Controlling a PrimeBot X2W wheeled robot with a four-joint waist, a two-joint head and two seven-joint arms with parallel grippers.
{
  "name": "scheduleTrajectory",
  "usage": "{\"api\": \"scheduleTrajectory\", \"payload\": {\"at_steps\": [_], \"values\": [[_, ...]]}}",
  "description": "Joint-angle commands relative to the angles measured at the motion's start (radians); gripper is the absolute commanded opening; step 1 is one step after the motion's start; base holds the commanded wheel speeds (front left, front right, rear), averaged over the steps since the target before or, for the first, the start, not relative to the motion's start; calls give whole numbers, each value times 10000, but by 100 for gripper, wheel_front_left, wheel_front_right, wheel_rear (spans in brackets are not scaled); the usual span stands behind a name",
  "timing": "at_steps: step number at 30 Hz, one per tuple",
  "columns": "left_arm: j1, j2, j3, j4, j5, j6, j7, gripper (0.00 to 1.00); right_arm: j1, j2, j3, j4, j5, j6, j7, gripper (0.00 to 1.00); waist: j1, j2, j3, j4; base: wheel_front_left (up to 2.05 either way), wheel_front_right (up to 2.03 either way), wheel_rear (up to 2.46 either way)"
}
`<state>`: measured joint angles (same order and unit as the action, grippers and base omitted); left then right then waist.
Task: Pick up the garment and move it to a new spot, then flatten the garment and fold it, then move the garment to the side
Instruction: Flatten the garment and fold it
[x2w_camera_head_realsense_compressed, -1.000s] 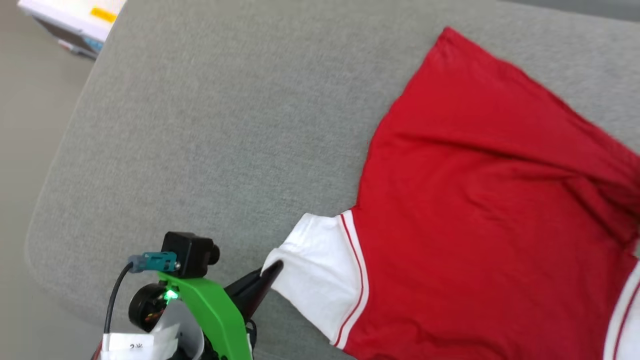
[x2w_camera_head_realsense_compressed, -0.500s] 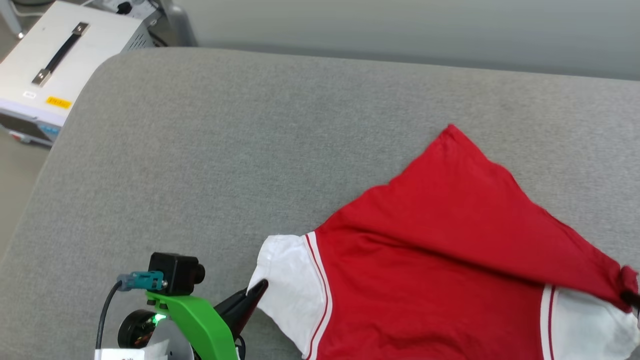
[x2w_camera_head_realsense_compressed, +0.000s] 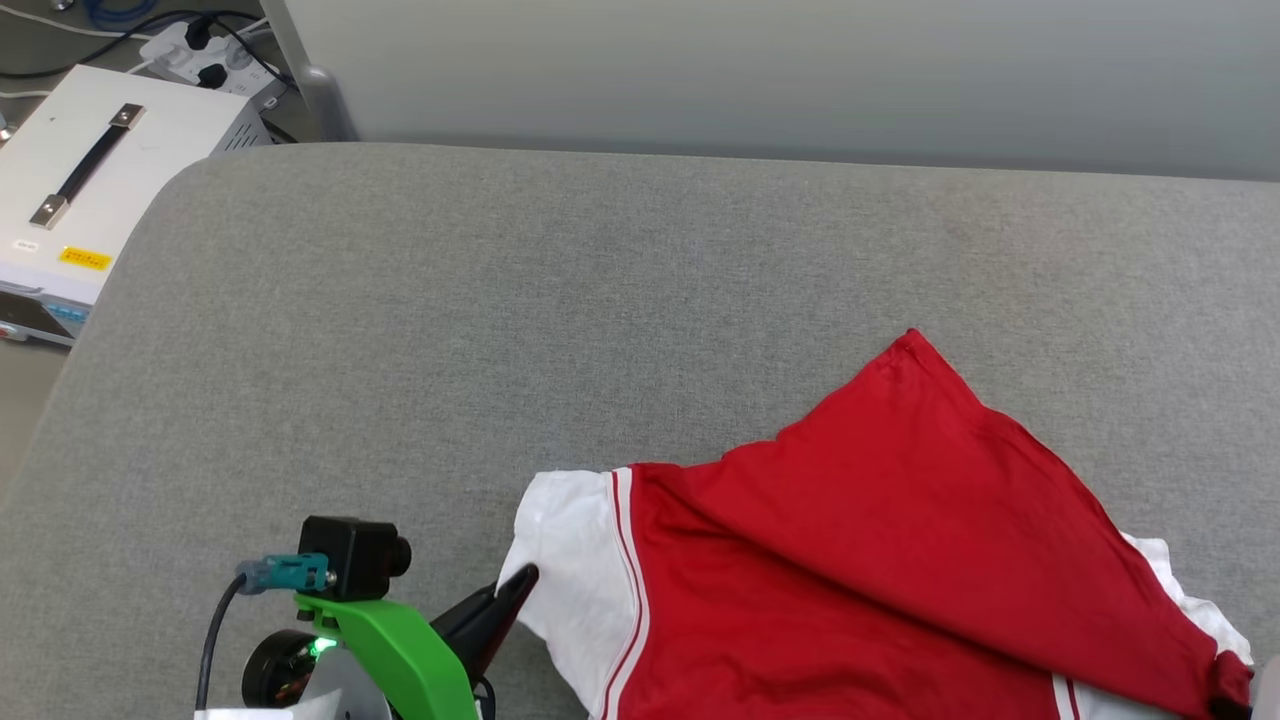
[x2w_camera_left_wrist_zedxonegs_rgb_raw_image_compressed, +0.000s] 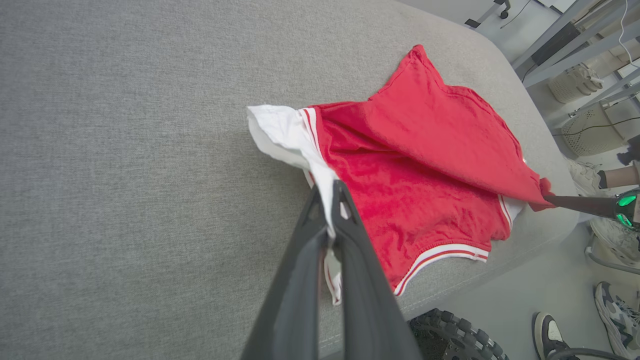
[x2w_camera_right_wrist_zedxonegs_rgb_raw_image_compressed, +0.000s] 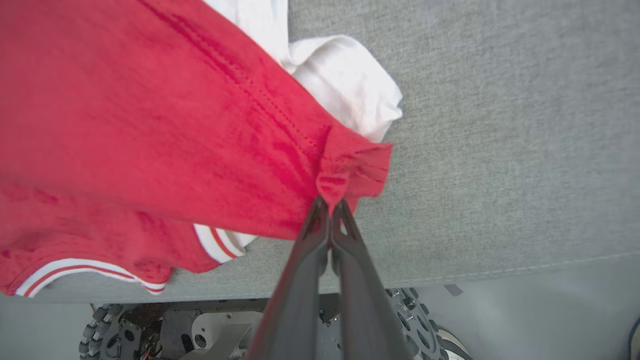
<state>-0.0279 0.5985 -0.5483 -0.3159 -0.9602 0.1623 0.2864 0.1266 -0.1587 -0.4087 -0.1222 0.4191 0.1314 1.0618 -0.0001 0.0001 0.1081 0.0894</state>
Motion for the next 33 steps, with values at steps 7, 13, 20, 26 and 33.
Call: {"api": "scheduleTrajectory", "payload": {"at_steps": [7,13,20,26,33], "values": [[-67,-3,-71,-122,143,-51,-16,0,-674,-777,673,-596,548,-7,14,100,1,-1,320,182,0,0,0],[-254,8,-133,-246,286,-71,20,0,-1982,-1506,1378,-1677,820,-7,625,100,1,-1,874,634,0,0,0],[-622,-80,-266,-378,484,-230,19,0,-3907,-1906,2489,-1570,363,-7,1580,100,1,-1,1780,1462,0,0,0],[-1017,-354,-494,-169,687,-461,-80,0,-5459,-2087,3190,-242,100,-7,2051,100,1,-1,2367,2204,0,0,0],[-1294,-817,-671,-52,497,-746,-197,0,-6419,-2417,3513,1215,-372,-7,2125,100,1,-1,2882,2876,0,0,0]]}}
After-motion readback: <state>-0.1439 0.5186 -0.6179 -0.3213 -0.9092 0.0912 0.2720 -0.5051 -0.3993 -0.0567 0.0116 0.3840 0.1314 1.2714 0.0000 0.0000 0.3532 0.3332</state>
